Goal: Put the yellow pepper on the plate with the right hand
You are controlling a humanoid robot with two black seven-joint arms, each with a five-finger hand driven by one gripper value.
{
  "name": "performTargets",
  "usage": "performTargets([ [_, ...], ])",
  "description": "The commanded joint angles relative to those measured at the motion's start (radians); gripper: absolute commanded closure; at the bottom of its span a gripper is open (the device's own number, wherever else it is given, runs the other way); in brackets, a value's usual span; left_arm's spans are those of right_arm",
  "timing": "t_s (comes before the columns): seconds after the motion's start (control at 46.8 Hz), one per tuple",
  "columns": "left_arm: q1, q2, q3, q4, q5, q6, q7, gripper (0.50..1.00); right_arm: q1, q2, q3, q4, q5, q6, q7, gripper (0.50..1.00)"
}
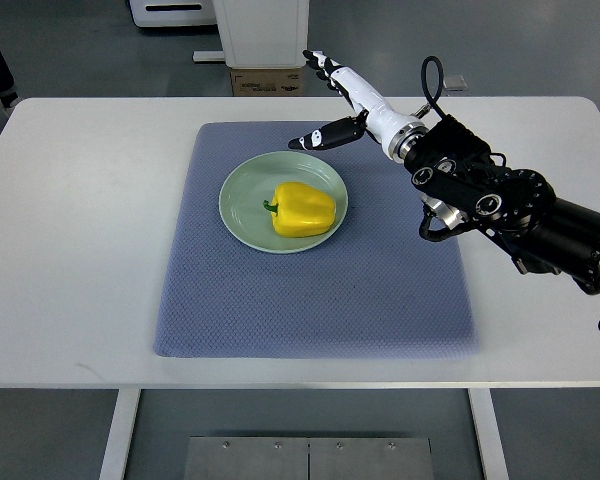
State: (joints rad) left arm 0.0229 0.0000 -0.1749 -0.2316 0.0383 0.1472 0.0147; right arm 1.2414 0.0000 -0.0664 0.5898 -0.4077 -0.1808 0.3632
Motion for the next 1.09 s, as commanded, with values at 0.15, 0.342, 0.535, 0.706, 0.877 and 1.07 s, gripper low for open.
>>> performTargets([
  [0.15,0.0,0.0,0.0,0.0,0.0,0.0,-0.001,0.5,-0.073,-0.026,0.204,0.001,0.131,0.066,-0.006,0.5],
  [0.342,0.0,0.0,0.0,0.0,0.0,0.0,0.001,0.5,-0.141,-0.081,0.376,-0.002,0.329,0.153,-0.036,0.5],
  [0.535,0.0,0.0,0.0,0.0,0.0,0.0,0.001,0.5,-0.235,-0.133,0.504,-0.005,0.457,0.228,-0.072,0.5],
  [0.706,0.0,0.0,0.0,0.0,0.0,0.0,-0.001,0.5,-0.309,-0.167,0.588,-0.005,0.526,0.245,-0.079,0.5],
  [0.877,0.0,0.0,0.0,0.0,0.0,0.0,-0.001,0.5,-0.373,-0.176,0.649,-0.005,0.563,0.253,-0.079,0.5],
  [1.07,0.0,0.0,0.0,0.0,0.0,0.0,0.001,0.5,-0.416,-0.175,0.668,-0.007,0.563,0.256,-0.073,0.5],
])
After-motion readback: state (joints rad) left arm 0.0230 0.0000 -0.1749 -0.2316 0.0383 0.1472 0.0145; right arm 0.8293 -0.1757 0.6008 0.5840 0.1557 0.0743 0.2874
